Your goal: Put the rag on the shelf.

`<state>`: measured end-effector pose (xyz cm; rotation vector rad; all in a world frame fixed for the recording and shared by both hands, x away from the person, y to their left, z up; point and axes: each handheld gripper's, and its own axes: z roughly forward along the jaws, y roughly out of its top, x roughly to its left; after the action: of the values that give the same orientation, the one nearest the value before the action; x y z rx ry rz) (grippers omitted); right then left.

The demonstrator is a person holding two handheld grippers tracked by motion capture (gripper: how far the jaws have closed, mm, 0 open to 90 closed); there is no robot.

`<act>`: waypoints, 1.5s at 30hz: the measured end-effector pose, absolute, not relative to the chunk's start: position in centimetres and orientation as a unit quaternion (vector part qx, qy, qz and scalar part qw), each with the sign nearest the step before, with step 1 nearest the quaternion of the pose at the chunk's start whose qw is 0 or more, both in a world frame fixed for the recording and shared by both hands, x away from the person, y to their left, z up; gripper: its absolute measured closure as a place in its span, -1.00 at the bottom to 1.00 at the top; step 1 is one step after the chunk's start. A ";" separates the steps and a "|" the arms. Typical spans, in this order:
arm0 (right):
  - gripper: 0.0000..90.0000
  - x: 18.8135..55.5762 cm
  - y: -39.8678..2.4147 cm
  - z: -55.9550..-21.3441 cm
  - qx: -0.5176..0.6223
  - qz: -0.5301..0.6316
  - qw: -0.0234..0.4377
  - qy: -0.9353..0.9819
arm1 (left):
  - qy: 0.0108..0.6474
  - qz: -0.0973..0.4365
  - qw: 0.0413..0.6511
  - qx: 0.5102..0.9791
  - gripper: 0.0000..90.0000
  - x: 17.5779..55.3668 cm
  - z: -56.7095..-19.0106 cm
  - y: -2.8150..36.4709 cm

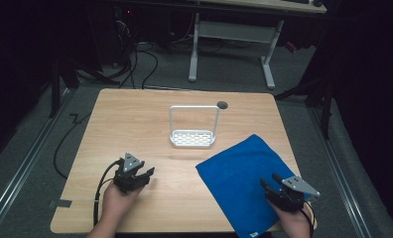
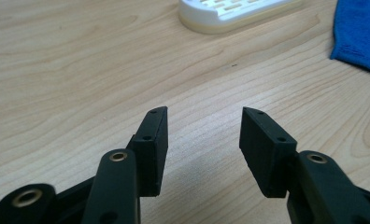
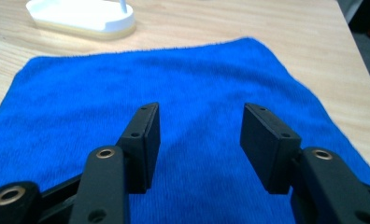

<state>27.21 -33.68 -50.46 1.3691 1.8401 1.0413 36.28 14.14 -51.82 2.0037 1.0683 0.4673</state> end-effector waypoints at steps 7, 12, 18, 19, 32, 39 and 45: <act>0.13 27.3 -34.2 -50.5 0.518 0.395 0.307 0.693 | 0.422 0.185 0.402 0.792 0.16 36.3 -51.8 13.6; 0.14 27.2 -34.7 -50.5 0.518 0.395 0.309 0.693 | 0.422 0.187 0.403 0.790 0.16 36.1 -51.8 13.3; 0.15 27.1 -34.9 -50.3 0.520 0.400 0.308 0.690 | 0.416 0.185 0.402 0.794 0.16 36.0 -51.8 12.9; 0.15 27.1 -34.9 -50.3 0.519 0.401 0.310 0.688 | 0.415 0.184 0.403 0.794 0.15 35.9 -51.8 12.8; 0.17 26.0 -35.3 -50.2 0.524 0.397 0.312 0.686 | 0.382 0.175 0.420 0.804 0.17 35.9 -51.2 9.4; 0.18 25.2 -36.0 -50.2 0.533 0.393 0.314 0.680 | 0.349 0.149 0.429 0.819 0.42 35.9 -51.2 5.8; 0.18 25.1 -36.1 -50.2 0.536 0.394 0.312 0.679 | 0.322 0.132 0.421 0.838 0.96 35.8 -51.2 2.3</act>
<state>25.12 -36.14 -50.22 1.4148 1.7909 1.0387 35.82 2.33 -51.25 2.0996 0.8062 0.3310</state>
